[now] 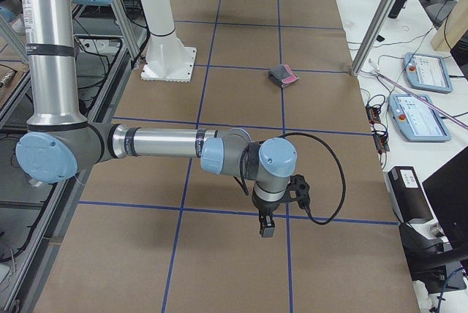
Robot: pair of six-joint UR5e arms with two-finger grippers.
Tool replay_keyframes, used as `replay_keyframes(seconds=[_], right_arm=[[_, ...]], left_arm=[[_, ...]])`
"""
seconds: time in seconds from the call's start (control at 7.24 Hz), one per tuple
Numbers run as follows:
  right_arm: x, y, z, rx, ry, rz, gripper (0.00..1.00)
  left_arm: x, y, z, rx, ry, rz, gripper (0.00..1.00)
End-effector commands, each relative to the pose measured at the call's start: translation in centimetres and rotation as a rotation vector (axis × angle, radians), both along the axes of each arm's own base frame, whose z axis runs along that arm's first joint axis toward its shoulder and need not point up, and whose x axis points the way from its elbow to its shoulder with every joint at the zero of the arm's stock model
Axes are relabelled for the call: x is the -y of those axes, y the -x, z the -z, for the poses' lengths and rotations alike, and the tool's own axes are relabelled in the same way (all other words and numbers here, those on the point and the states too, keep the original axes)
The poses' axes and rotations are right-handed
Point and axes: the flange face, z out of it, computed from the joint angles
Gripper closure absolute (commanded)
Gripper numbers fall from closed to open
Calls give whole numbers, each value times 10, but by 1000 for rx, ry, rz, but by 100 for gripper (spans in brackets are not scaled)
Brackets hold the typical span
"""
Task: Fold towel twice with both arms
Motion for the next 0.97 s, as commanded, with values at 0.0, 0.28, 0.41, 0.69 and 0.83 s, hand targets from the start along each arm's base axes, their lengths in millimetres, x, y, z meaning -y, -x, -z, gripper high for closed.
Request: replay_keyframes(seconds=[0.0,0.28,0.41,0.69,0.83], right_arm=[[0,0,1,0,-3,-1,0],[1,0,2,0,-2,-2,0],[2,0,3,0,-1,-5,0],[2,0,9,-2,14,-39,0],[2,0,18,-2,29,-82,0]], left_arm=[[0,1,8,1,-20,0,0],[0,1,8,1,-19,2,0],[0,2,8,1,-19,4,0],[0,2,8,1,-17,6,0],[-1,5,9,1,-19,12,0]])
